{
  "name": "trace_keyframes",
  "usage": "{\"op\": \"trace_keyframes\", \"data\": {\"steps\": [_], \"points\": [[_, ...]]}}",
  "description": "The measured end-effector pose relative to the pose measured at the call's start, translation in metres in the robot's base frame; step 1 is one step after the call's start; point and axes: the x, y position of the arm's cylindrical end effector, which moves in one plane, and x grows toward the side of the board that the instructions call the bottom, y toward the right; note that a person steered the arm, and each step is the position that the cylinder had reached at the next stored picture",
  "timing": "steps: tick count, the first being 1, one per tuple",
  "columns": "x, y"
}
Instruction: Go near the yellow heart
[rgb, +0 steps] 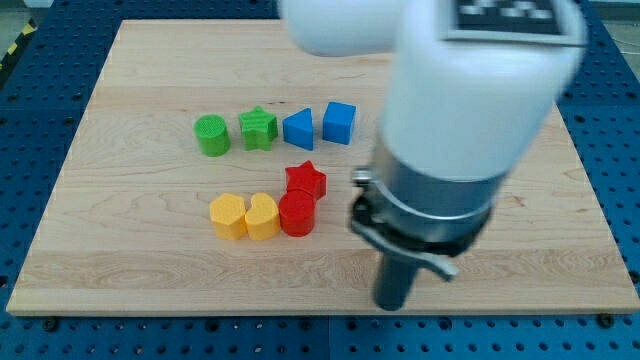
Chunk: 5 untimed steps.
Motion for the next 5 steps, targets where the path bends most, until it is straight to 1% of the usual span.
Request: {"op": "trace_keyframes", "data": {"steps": [1,2,3,4,5], "points": [[0.000,-0.048],[-0.007,-0.080],[-0.007,-0.081],[-0.009,-0.100],[-0.009,-0.100]]}}
